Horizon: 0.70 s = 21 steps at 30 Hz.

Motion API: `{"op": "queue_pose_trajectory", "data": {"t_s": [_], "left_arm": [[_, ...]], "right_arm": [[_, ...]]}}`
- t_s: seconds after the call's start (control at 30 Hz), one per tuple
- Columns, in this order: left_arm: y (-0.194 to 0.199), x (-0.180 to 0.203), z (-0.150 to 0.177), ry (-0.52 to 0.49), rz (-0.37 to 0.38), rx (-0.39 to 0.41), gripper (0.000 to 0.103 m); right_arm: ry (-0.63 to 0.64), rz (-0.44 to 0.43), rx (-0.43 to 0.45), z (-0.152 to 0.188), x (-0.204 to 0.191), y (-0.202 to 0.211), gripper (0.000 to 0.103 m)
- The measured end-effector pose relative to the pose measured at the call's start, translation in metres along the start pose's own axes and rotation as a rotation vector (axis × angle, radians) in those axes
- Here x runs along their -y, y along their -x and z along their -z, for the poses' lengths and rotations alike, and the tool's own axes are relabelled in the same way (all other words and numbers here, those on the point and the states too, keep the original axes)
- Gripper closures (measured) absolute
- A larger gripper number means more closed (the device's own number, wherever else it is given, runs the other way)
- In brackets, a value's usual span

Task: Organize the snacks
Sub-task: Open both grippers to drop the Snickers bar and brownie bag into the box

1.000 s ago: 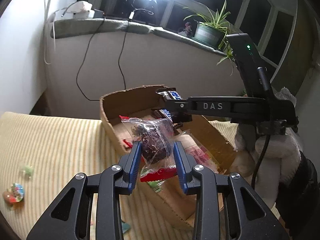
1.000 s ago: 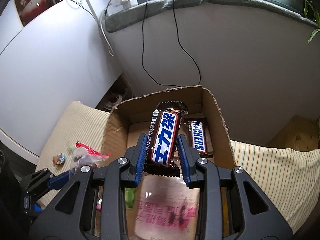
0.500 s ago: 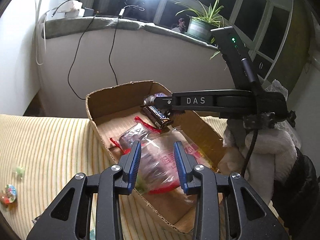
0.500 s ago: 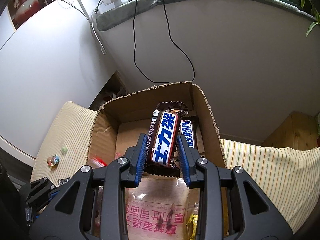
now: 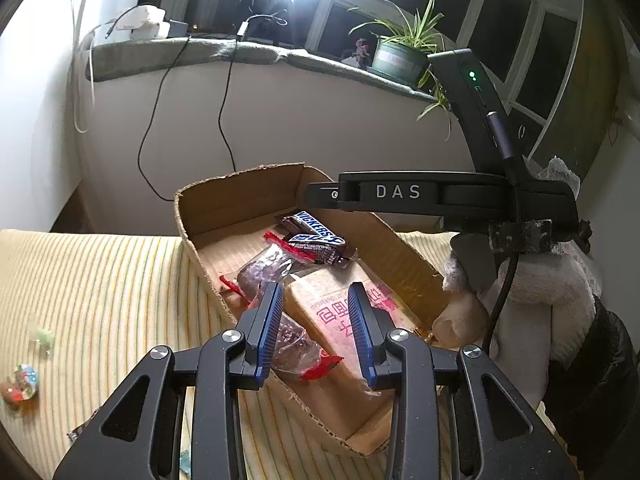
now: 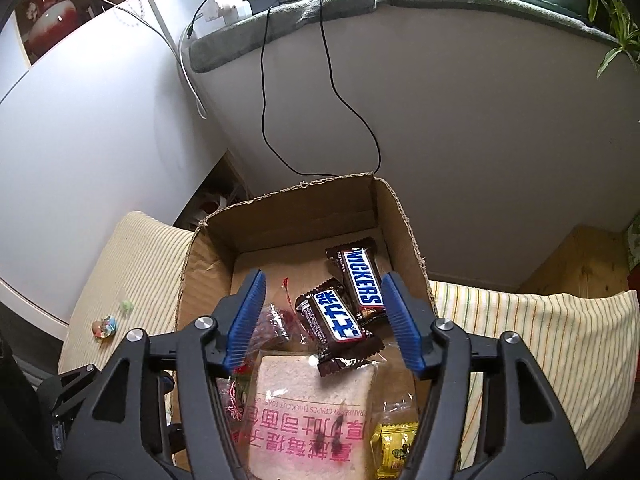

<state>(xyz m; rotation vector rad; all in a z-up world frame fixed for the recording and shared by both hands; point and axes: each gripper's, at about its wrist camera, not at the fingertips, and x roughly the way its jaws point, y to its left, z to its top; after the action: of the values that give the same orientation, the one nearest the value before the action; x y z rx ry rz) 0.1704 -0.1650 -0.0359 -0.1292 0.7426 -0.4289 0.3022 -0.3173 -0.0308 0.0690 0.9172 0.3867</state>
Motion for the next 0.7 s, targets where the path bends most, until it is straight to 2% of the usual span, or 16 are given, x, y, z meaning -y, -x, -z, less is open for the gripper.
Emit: {"op": "queue_pose_trajectory", "data": {"t_s": [0.13, 0.23, 0.33, 0.4, 0.47, 0.57, 0.7], "left_arm": [[0.009, 0.000, 0.002, 0.000, -0.003, 0.010, 0.070], [0.016, 0.000, 0.004, 0.001, -0.006, 0.020, 0.063], [0.024, 0.000, 0.005, -0.003, -0.009, 0.033, 0.060], [0.030, -0.002, 0.007, -0.001, -0.014, 0.042, 0.054], [0.036, -0.005, 0.009, 0.004, -0.018, 0.051, 0.043], [0.045, -0.009, 0.012, 0.013, -0.029, 0.064, 0.035], [0.059, -0.023, 0.021, 0.033, -0.056, 0.073, 0.034]], "right_arm": [[0.001, 0.002, 0.006, 0.002, -0.003, 0.006, 0.037], [0.003, 0.003, 0.009, 0.003, -0.008, 0.010, 0.035], [0.009, 0.013, 0.011, 0.005, -0.013, 0.016, 0.034], [0.008, 0.018, 0.013, 0.007, -0.015, 0.019, 0.020], [0.008, 0.021, 0.027, 0.009, -0.018, 0.025, 0.016], [0.014, 0.029, 0.036, 0.012, -0.025, 0.031, 0.015], [0.024, 0.039, 0.041, 0.016, -0.035, 0.039, 0.012]]}}
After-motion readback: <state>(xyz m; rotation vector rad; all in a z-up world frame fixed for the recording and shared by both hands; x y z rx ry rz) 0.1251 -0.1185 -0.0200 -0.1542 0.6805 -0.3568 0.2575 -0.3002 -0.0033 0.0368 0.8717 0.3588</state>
